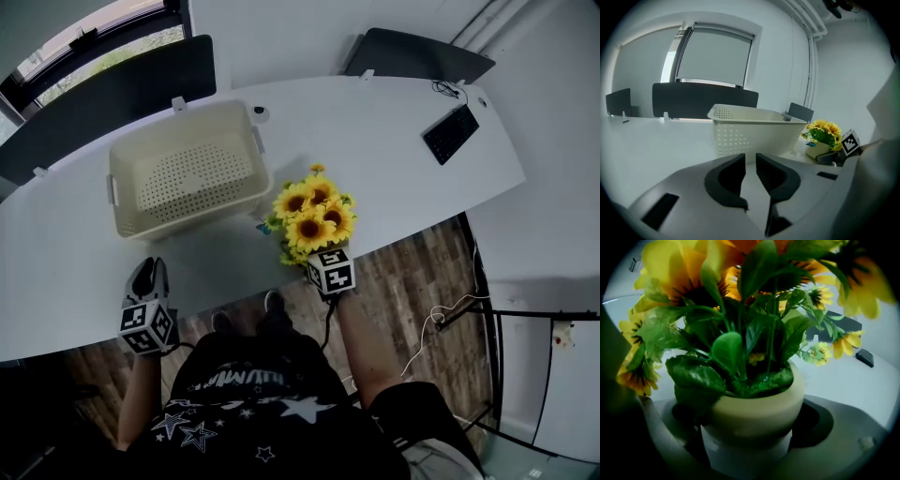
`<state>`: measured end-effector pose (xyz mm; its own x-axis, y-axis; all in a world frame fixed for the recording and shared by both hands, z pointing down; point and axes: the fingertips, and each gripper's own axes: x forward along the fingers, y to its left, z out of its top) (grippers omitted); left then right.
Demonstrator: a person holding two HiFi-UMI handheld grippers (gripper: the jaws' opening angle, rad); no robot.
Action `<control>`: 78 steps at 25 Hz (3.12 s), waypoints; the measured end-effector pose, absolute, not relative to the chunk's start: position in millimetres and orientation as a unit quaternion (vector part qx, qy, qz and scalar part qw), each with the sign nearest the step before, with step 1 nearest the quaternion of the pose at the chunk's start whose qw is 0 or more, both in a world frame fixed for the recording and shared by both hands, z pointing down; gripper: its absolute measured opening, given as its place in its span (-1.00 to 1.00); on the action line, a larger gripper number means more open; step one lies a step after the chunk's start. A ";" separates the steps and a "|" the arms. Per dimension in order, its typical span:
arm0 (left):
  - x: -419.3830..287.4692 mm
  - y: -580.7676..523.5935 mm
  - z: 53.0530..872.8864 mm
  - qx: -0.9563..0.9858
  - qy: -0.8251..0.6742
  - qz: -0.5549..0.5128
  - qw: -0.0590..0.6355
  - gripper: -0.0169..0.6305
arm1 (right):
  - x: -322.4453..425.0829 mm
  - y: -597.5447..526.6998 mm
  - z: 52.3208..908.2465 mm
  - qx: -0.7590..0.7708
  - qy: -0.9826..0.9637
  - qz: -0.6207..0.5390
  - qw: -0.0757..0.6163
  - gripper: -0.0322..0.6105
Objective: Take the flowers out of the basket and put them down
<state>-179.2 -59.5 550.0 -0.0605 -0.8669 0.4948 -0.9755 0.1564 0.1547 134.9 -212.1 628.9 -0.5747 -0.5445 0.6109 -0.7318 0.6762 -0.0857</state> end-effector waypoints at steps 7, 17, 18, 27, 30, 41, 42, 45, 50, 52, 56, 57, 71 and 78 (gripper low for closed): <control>-148.2 -70.2 558.2 0.667 -0.688 0.120 0.260 -0.80 | 132.6 -210.3 632.0 0.372 -0.863 0.163 0.302 0.76; -134.5 -70.7 555.5 0.693 -0.666 0.115 0.252 -0.80 | 133.9 -209.1 627.2 0.408 -0.862 0.092 0.286 0.76; -135.6 -70.1 555.1 0.695 -0.663 0.115 0.251 -0.80 | 133.9 -208.1 627.2 0.411 -0.861 0.091 0.285 0.76; -140.7 -64.9 555.4 0.723 -0.635 0.113 0.247 -0.80 | 155.0 -178.5 631.8 0.462 -0.830 0.127 0.286 0.76; -141.1 -58.3 562.2 0.735 -0.617 0.117 0.256 -0.80 | 161.0 -159.6 634.6 0.476 -0.819 0.138 0.290 0.76; -107.0 -53.8 574.1 0.810 -0.521 0.126 0.237 -0.80 | 169.7 -125.8 599.8 0.544 -0.791 0.172 0.221 0.76; -105.8 -52.7 573.5 0.810 -0.522 0.126 0.236 -0.80 | 166.3 -127.7 593.1 0.542 -0.796 0.166 0.213 0.76; -103.2 -43.6 571.1 0.803 -0.531 0.131 0.236 -0.80 | 153.8 -125.9 582.3 0.518 -0.815 0.159 0.205 0.76; -96.4 -19.4 559.9 0.775 -0.573 0.126 0.237 -0.80 | 136.4 -112.8 576.4 0.469 -0.845 0.175 0.190 0.75; -89.4 -6.7 556.6 0.763 -0.589 0.121 0.237 -0.80 | 130.1 -105.9 567.8 0.454 -0.857 0.176 0.171 0.71; -64.8 24.7 561.7 0.748 -0.605 0.122 0.244 -0.80 | 124.9 -78.1 555.3 0.414 -0.881 0.174 0.147 0.52; -56.1 32.3 561.1 0.746 -0.609 0.121 0.242 -0.80 | 127.0 -69.1 551.3 0.401 -0.889 0.171 0.142 0.45; 22.5 157.2 531.1 0.692 -0.683 0.077 0.222 -0.80 | 180.6 45.3 525.4 0.311 -0.929 0.158 0.119 -0.89; 23.9 187.6 523.3 0.673 -0.706 0.075 0.208 -0.80 | 192.6 76.3 514.8 0.299 -0.937 0.139 0.114 -0.89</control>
